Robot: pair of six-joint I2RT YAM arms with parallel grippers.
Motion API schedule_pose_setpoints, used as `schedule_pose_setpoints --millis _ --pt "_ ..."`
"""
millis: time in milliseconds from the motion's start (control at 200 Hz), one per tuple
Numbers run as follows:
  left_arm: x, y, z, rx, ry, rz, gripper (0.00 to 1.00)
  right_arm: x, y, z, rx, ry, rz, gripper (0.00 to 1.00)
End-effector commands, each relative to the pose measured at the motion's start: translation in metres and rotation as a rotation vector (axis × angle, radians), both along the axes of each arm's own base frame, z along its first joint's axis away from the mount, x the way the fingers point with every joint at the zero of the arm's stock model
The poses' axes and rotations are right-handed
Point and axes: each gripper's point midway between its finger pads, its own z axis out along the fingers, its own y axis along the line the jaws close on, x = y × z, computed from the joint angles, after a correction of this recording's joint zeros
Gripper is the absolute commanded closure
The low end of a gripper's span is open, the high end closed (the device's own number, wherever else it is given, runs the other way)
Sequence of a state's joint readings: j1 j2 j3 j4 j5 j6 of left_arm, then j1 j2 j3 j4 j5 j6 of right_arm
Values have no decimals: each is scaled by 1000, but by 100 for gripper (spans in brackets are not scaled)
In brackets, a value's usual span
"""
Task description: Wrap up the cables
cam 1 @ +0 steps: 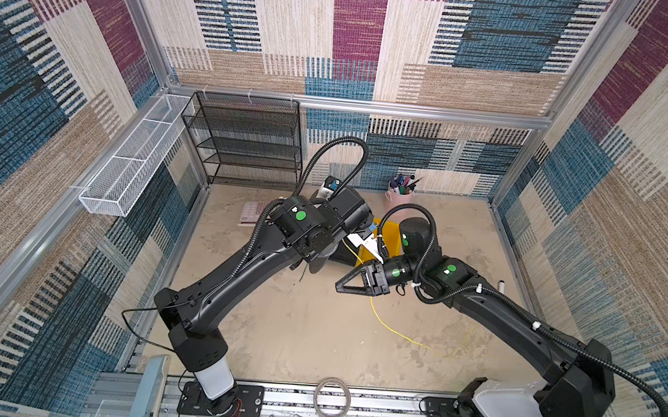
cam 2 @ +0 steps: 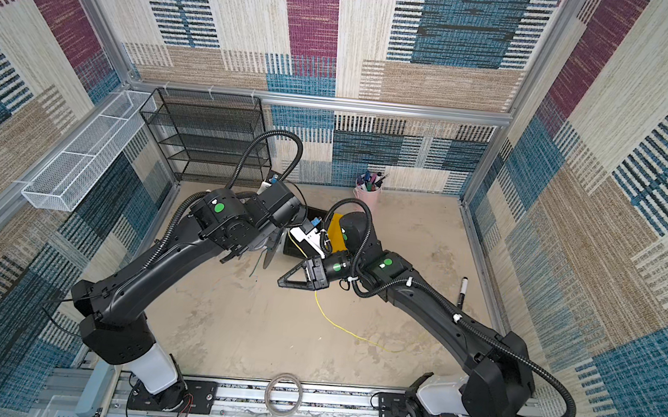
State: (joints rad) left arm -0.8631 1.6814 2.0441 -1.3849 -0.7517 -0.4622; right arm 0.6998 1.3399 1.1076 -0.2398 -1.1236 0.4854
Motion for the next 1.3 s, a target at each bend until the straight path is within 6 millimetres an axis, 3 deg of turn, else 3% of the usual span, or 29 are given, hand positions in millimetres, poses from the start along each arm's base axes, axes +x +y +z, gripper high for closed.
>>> schedule_pose_setpoints --millis 0,60,115,215,326,396,576,771,1082,1197,1297 --pt "11 5 18 -112 -80 53 100 -9 -4 -5 5 -5 -6 76" --pt "11 5 21 -160 -85 57 100 -13 -9 -12 4 -9 -27 80" --pt "12 6 26 -191 -102 64 100 -16 -12 -15 8 -20 -52 89" --pt "14 9 31 -224 -132 94 100 -25 -7 -3 31 -97 -68 100" --pt "18 7 32 -300 -147 117 100 -45 4 24 89 -197 -28 100" --pt "22 3 33 -406 -143 120 100 -57 10 27 103 -215 10 100" --pt "38 0 33 -743 -84 122 100 -86 25 -16 46 -185 88 100" --pt "36 8 46 -903 -19 50 100 -82 16 -79 -88 -152 28 100" --pt "1 12 53 -1231 163 -213 100 -53 -8 -131 -188 -138 -30 100" --pt "-15 8 55 -1317 233 -321 100 -38 -13 -139 -172 -136 -63 97" --pt "-21 14 51 -1283 243 -308 100 -44 -8 -139 -131 -99 -14 92"
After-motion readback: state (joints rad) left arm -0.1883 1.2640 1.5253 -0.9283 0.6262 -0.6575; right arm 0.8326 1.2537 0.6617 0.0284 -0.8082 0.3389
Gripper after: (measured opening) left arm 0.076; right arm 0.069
